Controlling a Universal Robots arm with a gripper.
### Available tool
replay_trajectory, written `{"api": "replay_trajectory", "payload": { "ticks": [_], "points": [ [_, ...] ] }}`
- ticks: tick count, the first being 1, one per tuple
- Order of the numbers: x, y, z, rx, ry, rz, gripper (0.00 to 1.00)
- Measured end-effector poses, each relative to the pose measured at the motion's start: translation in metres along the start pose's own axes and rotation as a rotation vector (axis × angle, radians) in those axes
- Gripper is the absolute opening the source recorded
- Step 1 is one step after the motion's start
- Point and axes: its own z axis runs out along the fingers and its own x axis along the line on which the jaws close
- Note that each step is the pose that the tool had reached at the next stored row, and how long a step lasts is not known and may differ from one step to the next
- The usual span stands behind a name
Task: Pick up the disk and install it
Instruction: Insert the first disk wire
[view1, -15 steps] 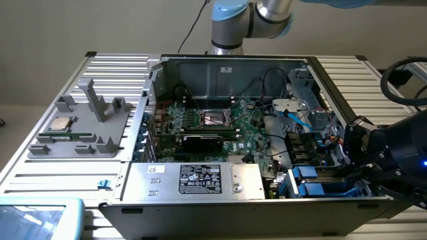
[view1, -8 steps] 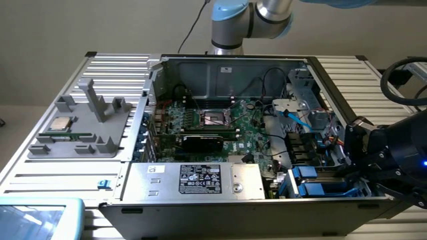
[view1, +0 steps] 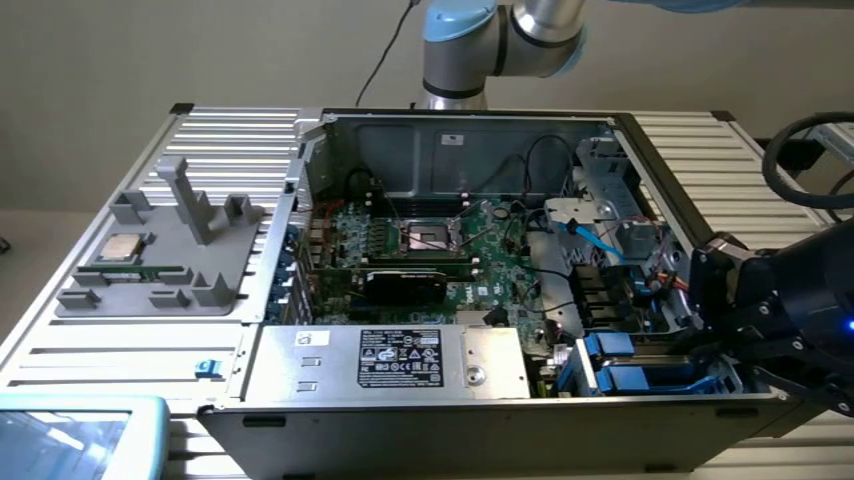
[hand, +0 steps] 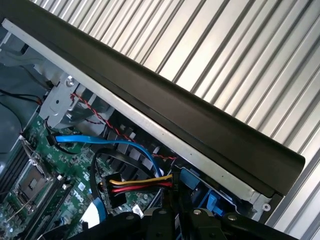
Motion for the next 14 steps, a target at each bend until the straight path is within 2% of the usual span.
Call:
{"api": "replay_trajectory", "payload": {
  "ticks": [4,6,8,11,12,14],
  "points": [
    [0.0018,0.001,-0.0053,0.0006,-0.001,0.0,0.16],
    [0.0027,0.0015,-0.0074,0.0029,-0.0056,0.0,0.16],
    [0.0035,0.0016,-0.0087,0.0089,-0.0186,0.0,0.16],
    [0.0039,0.0016,-0.009,0.0235,-0.0478,-0.001,0.16],
    [0.0039,0.0016,-0.0091,0.0245,-0.0498,-0.001,0.16],
    [0.0039,0.0016,-0.009,0.0244,-0.0498,-0.001,0.16]
  ]
}}
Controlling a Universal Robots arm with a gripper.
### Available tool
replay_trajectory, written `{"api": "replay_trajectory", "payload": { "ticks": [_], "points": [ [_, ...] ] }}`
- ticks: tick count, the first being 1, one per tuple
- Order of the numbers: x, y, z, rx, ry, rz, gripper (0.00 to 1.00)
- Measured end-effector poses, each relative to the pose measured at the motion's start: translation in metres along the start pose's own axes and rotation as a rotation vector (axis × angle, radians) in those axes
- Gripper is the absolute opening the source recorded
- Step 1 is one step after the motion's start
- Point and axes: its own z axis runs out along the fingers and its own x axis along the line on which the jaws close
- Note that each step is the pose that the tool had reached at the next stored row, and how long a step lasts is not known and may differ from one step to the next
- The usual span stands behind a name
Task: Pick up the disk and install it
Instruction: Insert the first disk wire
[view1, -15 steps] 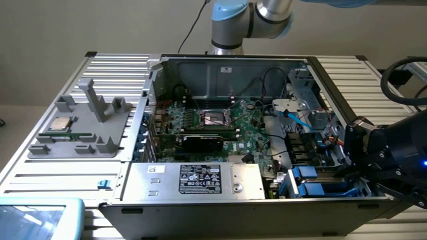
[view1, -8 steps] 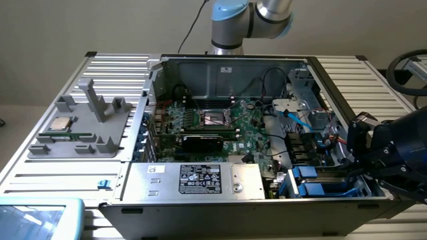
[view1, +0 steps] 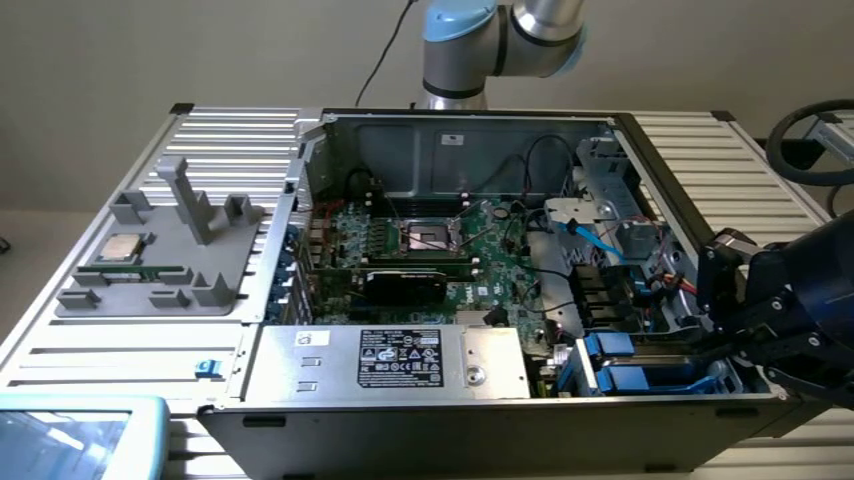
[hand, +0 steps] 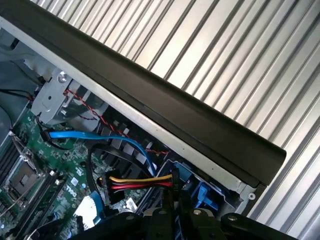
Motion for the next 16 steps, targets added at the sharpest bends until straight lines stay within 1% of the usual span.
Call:
{"api": "replay_trajectory", "payload": {
  "ticks": [2,4,5,6,7,9,10,13,16],
  "points": [
    [0.0001,0.0,-0.0001,0.0005,-0.0008,0.0,0.16],
    [0.0005,0.0002,-0.0012,0.0048,-0.008,0.001,0.16],
    [0.0006,0.0003,-0.0018,0.0086,-0.0141,0.001,0.16],
    [0.0008,0.0004,-0.0024,0.0137,-0.0225,0.002,0.16],
    [0.0009,0.0004,-0.0029,0.0189,-0.0309,0.002,0.16],
    [0.001,0.0005,-0.0033,0.0309,-0.0502,0.003,0.16],
    [0.0011,0.0005,-0.0033,0.0342,-0.0554,0.003,0.16],
    [0.0011,0.0005,-0.0033,0.0347,-0.0561,0.003,0.16],
    [0.0018,-0.0003,-0.0034,0.0364,-0.0599,0.005,0.16]
  ]
}}
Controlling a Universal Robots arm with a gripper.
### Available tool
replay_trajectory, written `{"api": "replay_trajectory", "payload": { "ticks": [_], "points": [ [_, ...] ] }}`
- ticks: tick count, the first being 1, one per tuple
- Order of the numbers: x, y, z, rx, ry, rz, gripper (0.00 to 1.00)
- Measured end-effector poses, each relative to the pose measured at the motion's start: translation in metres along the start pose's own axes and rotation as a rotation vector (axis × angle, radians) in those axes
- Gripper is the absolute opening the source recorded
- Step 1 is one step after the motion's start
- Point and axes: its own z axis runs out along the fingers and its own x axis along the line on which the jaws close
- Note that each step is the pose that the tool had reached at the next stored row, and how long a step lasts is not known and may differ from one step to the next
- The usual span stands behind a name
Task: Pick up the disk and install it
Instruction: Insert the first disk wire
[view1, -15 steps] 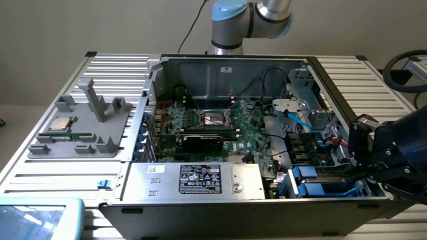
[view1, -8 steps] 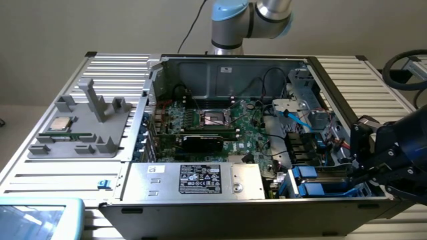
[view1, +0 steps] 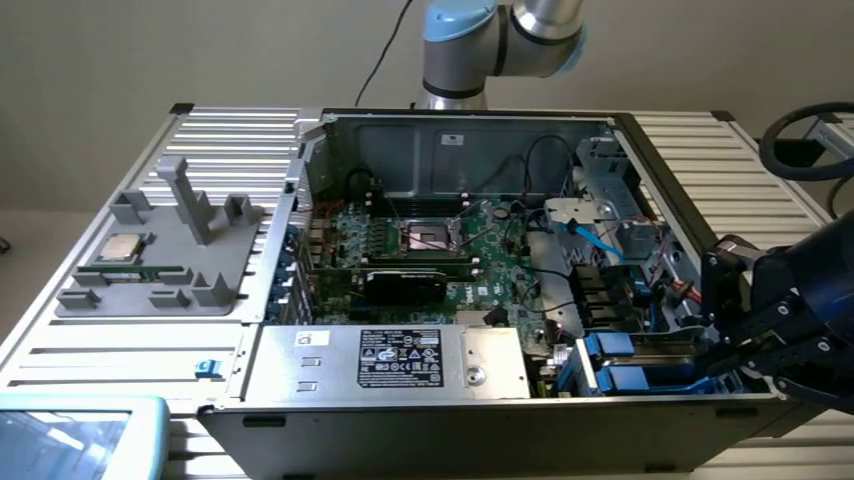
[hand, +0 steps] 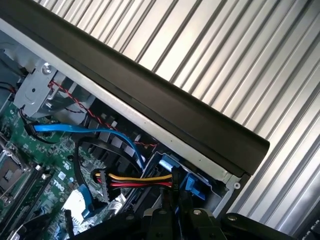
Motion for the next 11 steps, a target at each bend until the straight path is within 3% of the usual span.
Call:
{"api": "replay_trajectory", "payload": {
  "ticks": [2,6,11],
  "points": [
    [0.001,-0.0007,-0.0003,0.0031,-0.0051,0.001,0.16],
    [0.005,-0.0003,-0.001,0.0145,-0.0233,0.001,0.16],
    [0.015,0.0044,0.0008,0.0151,-0.0244,0.001,0.16]
  ]
}}
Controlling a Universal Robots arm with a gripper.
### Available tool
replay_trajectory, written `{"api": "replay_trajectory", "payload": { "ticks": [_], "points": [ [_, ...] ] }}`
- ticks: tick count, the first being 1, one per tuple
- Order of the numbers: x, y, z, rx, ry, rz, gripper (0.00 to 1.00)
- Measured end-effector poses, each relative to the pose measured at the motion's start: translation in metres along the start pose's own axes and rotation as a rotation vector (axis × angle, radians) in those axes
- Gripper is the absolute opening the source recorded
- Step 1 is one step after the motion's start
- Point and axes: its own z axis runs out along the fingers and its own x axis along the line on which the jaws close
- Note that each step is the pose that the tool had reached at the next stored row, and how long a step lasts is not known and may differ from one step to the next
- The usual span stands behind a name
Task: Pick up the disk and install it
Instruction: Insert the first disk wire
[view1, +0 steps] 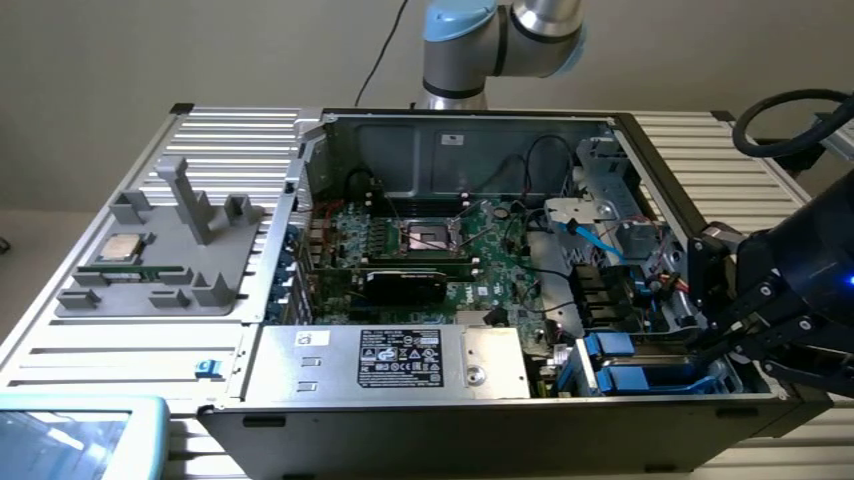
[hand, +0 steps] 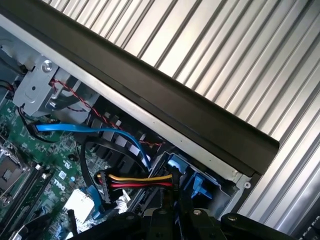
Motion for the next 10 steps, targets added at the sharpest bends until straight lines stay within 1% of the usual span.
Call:
{"api": "replay_trajectory", "payload": {
  "ticks": [2,5,6,10],
  "points": [
    [0.001,0.0004,0.0,0.0011,-0.0018,0.0,0.16],
    [0.0022,0.0002,-0.0001,0.0068,-0.0113,0.001,0.16],
    [0.0025,-0.0001,-0.0001,0.0078,-0.013,0.002,0.16],
    [0.0025,0.0,-0.0001,0.0081,-0.0142,0.004,0.16]
  ]
}}
